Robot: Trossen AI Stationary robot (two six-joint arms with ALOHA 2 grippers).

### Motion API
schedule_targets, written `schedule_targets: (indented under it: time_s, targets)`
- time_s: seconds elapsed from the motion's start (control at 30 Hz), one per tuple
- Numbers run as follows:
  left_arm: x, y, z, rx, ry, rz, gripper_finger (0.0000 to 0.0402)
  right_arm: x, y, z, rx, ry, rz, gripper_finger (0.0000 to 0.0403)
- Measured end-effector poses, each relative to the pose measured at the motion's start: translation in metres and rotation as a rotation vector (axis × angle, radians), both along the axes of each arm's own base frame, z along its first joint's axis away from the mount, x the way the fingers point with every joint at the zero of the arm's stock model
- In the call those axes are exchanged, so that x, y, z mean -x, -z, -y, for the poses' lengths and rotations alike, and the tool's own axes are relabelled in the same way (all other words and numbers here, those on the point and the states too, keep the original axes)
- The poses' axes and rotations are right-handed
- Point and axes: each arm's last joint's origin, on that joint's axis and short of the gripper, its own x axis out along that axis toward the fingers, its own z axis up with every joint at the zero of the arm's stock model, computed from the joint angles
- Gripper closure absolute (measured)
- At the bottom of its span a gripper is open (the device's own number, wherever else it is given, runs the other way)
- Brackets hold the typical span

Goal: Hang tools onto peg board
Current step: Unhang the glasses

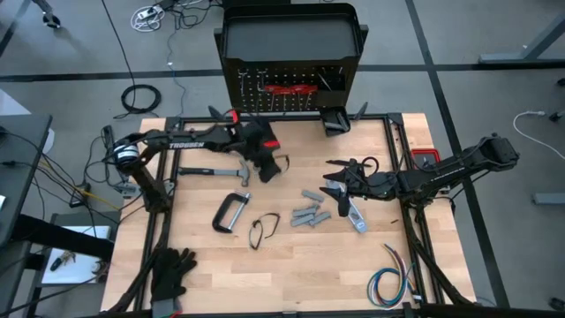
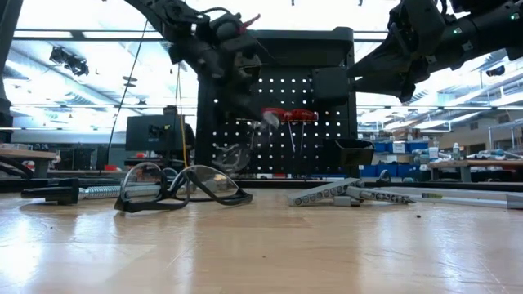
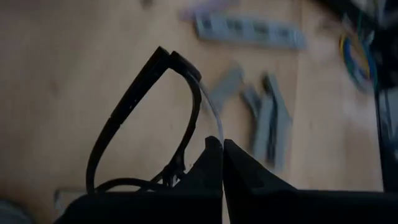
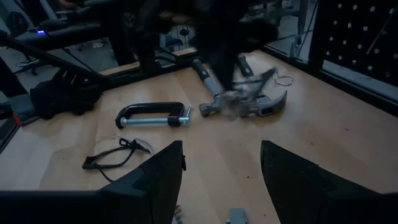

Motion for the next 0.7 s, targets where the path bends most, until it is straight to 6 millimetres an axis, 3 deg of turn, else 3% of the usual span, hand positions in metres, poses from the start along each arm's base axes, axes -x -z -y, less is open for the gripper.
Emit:
schedule_targets:
  time_s: [0.2,0.37,0.7]
  targets:
    - [0.000,0.009,0.051,0.062,0.114,-0.173,0.0401,0.000,0.000,0.000,-0.005,0.001,0.002,0.0183]
    - [-0.002,0.012,0.081,0.057,0.081,-0.246,0.0401,0.000,-0.001,0.000,-0.013,0.003,0.019,0.0183]
    - [-0.003,0.013,0.118,0.035,0.091,-0.274,0.0401,-0.001,-0.002,0.000,-0.019,0.004,0.030,0.0183]
